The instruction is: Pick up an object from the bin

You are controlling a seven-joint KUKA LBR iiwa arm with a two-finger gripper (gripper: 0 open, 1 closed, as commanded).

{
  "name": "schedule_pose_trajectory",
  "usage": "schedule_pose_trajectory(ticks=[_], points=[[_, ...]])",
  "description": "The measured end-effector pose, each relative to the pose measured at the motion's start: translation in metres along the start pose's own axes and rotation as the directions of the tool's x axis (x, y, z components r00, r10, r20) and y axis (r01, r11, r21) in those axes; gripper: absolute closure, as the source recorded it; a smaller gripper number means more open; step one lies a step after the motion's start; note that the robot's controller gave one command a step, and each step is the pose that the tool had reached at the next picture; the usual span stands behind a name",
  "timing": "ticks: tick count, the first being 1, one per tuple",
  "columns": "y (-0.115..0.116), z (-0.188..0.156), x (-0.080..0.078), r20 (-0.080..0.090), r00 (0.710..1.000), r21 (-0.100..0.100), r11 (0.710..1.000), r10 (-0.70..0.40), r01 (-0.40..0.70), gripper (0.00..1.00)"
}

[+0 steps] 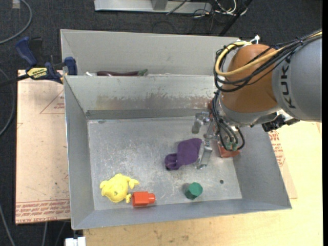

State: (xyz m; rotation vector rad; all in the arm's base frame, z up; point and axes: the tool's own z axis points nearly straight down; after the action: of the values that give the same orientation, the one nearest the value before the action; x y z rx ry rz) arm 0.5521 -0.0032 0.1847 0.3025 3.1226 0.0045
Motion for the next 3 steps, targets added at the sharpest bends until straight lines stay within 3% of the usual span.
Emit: schedule_pose_trajectory(ticks=[1,2,3], points=[[0.013,0.044,-0.010,0.009,0.997,-0.002,0.997,-0.079,0.079,0.00],[0.026,0.115,-0.019,0.002,0.977,-0.002,0.977,-0.212,0.212,1.00],[0.026,0.115,-0.019,0.002,0.977,-0.002,0.977,-0.212,0.212,1.00]])
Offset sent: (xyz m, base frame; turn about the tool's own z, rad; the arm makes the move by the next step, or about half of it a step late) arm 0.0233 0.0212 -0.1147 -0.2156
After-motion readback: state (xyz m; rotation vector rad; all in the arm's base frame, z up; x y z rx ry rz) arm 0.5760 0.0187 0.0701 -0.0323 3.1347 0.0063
